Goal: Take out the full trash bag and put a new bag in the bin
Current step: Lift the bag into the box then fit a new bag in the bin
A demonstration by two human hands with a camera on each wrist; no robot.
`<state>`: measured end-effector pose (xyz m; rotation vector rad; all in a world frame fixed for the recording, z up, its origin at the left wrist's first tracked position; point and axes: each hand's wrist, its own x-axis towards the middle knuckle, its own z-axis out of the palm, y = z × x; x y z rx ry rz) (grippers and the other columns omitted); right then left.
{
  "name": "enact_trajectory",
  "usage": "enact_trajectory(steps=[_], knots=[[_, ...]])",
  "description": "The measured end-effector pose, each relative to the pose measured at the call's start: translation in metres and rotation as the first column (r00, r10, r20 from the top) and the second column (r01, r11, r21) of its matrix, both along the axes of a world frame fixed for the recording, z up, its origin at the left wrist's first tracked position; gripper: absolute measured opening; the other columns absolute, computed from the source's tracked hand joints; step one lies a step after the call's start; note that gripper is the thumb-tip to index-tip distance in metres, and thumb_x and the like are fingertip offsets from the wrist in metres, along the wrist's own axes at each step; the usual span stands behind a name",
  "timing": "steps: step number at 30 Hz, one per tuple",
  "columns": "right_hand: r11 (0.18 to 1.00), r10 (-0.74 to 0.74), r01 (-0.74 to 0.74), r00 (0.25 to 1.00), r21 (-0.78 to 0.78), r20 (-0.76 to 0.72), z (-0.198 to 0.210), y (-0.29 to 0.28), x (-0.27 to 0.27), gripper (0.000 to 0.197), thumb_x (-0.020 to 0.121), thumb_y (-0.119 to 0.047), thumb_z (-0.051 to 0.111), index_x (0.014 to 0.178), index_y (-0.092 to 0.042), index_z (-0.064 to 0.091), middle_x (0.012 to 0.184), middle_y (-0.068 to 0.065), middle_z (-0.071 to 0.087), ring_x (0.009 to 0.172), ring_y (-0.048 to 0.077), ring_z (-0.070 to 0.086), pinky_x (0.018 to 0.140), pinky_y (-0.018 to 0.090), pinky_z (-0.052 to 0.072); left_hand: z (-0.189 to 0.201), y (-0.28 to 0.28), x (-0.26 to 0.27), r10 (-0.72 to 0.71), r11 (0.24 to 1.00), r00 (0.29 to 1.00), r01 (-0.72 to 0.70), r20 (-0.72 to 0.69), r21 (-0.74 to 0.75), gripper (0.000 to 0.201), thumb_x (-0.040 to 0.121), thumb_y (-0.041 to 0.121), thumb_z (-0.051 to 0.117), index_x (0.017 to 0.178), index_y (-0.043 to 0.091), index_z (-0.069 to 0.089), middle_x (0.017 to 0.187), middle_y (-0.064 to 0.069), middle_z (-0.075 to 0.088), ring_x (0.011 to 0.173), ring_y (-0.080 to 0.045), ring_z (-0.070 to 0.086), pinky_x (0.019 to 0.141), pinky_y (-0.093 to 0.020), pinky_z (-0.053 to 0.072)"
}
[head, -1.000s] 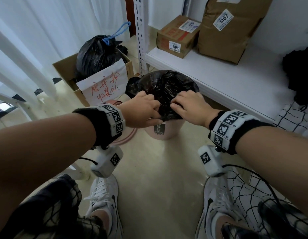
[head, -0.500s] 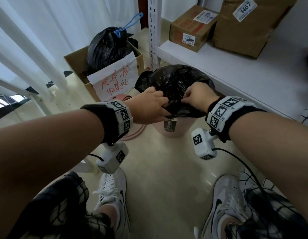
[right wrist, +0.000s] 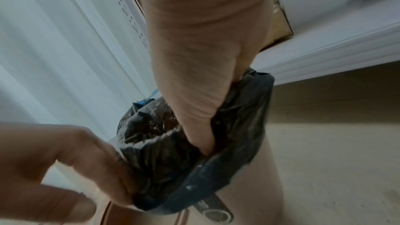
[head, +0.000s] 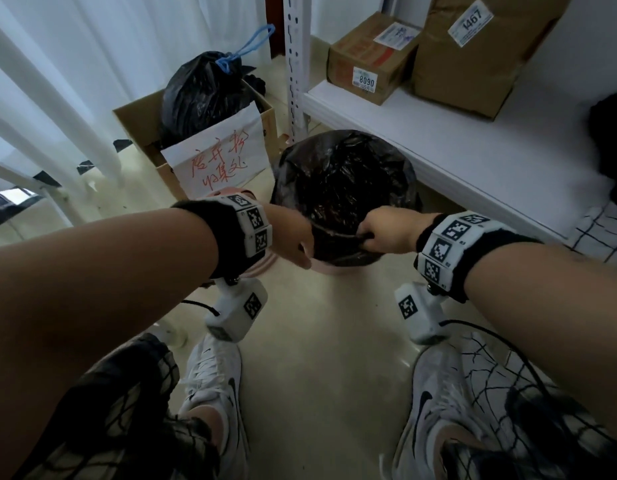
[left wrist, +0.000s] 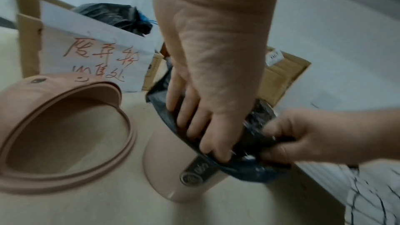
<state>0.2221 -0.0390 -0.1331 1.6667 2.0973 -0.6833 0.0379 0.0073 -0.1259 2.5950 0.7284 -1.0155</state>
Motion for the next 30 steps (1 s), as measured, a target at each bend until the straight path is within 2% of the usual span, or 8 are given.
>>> enact_trajectory(steps=[4,8,11,14,17,21,26,30], knots=[[0.997,0.019,-0.014,0.997,-0.078,0.069,0.006,-0.002,0.010,0.044,0.086,-0.053,0.055,0.108,-0.017,0.064,0.097,0.000,0.062,0.090,0.019,0.056,0.080,0.032,0.045,0.015,0.013,-0.008,0.254,0.931,0.905,-0.324,0.342,0.166,0.038,0.098,0.038,0.039,0.094,0.008,0.062,0.077,0.001,0.055,0.078,-0.021,0.054,0.072,-0.029,0.040],[0.989,-0.099,0.122,0.968,0.087,-0.229,0.001,-0.002,0.003,0.069,0.078,-0.071,0.048,0.128,-0.023,0.048,0.127,0.000,0.053,0.114,0.020,0.053,0.098,0.041,0.045,0.008,0.032,-0.022,0.516,0.725,0.678,-0.671,0.523,0.155,0.033,0.094,0.036,0.051,0.103,0.004,0.049,0.108,-0.013,0.053,0.095,-0.030,0.054,0.076,-0.035,0.042],[0.978,-0.071,0.127,0.947,0.164,-0.312,-0.002,0.006,-0.021,0.078,0.079,-0.066,0.054,0.141,-0.022,0.036,0.137,0.002,0.046,0.122,0.020,0.049,0.101,0.037,0.044,-0.007,0.040,-0.029,0.772,0.544,0.481,-0.838,0.415,-0.041,0.046,0.090,0.045,0.054,0.107,0.002,0.052,0.108,-0.017,0.060,0.097,-0.032,0.062,0.085,-0.040,0.053],[0.980,-0.027,0.075,0.968,0.182,-0.251,-0.015,0.007,-0.047,0.064,0.087,-0.049,0.056,0.138,-0.013,0.041,0.128,0.009,0.056,0.116,0.026,0.056,0.093,0.035,0.048,-0.017,0.043,-0.027,0.892,0.415,0.321,-0.861,0.318,-0.294,0.044,0.094,0.042,0.050,0.090,0.000,0.062,0.076,-0.011,0.065,0.066,-0.023,0.064,0.066,-0.031,0.058],[0.975,0.045,0.004,0.976,0.223,-0.215,-0.028,0.001,-0.059,0.028,0.096,-0.029,0.045,0.105,-0.006,0.057,0.102,0.013,0.064,0.095,0.032,0.062,0.072,0.032,0.045,-0.015,0.042,-0.021,0.916,0.339,0.212,-0.863,0.339,-0.375,0.038,0.096,0.028,0.051,0.068,0.003,0.054,0.058,-0.006,0.052,0.032,-0.006,0.049,0.033,-0.012,0.039],[0.985,0.081,-0.036,0.961,0.170,-0.264,-0.027,-0.005,-0.048,0.040,0.100,-0.036,0.036,0.087,-0.006,0.060,0.083,0.009,0.062,0.077,0.025,0.058,0.074,0.036,0.046,-0.016,0.046,-0.020,0.924,0.289,0.135,-0.858,0.357,-0.424,0.038,0.099,0.019,0.047,0.063,0.009,0.042,0.058,-0.005,0.046,0.044,-0.015,0.045,0.044,-0.020,0.037],[0.988,-0.155,0.143,0.894,-0.061,-0.420,-0.021,-0.007,-0.035,0.052,0.099,-0.043,0.036,0.059,-0.010,0.043,0.056,0.000,0.044,0.053,0.014,0.043,0.060,0.027,0.037,-0.027,0.049,-0.037,0.935,0.327,0.261,-0.895,0.240,-0.302,0.034,0.095,0.021,0.052,0.064,0.006,0.053,0.055,-0.005,0.055,0.036,-0.015,0.050,0.044,-0.022,0.041],[0.925,-0.220,0.332,0.865,0.187,-0.451,-0.020,0.010,-0.032,0.039,0.097,-0.041,0.041,0.066,-0.018,0.049,0.076,-0.001,0.053,0.074,0.018,0.053,0.073,0.031,0.043,-0.023,0.044,-0.033,0.917,0.345,0.185,-0.813,0.354,-0.469,0.036,0.098,0.037,0.045,0.086,0.007,0.060,0.073,-0.005,0.063,0.055,-0.014,0.060,0.054,-0.023,0.050]])
